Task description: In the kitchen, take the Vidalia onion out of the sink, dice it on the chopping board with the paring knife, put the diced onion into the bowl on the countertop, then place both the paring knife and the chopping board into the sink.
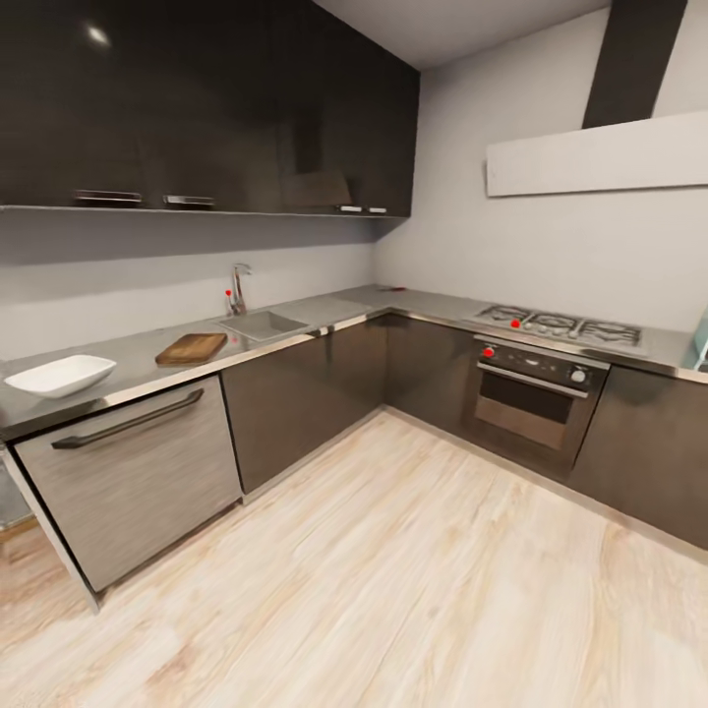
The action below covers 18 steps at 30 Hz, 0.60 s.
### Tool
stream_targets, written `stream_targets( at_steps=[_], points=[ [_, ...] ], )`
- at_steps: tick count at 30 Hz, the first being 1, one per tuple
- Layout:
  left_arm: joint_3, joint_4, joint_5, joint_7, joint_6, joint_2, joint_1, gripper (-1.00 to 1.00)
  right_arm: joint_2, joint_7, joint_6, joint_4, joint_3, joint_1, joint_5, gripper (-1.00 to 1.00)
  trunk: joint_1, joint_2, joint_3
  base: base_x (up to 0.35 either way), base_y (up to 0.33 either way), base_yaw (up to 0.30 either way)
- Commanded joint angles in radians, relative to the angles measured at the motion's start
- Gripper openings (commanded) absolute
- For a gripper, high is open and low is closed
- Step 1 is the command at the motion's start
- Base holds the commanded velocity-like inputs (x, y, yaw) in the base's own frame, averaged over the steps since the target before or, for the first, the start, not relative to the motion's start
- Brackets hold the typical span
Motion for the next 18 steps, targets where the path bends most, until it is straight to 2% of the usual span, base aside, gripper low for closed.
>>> stream_targets(
  at_steps=[1,18],
  points=[
    [0.001,0.0,0.002,0.0,-0.002,0.0,0.0,1.0,-0.001,-0.009,-0.002,0.001,0.006,-0.001,0.003,1.0,0.0,0.0,-0.001,0.231,-0.242,0.253],
    [0.001,0.0,0.002,0.0,-0.002,0.0,0.0,1.0,-0.001,-0.009,-0.001,0.001,0.006,-0.001,0.003,1.0,0.0,0.0,-0.001,0.231,-0.242,0.253]
  ],
)
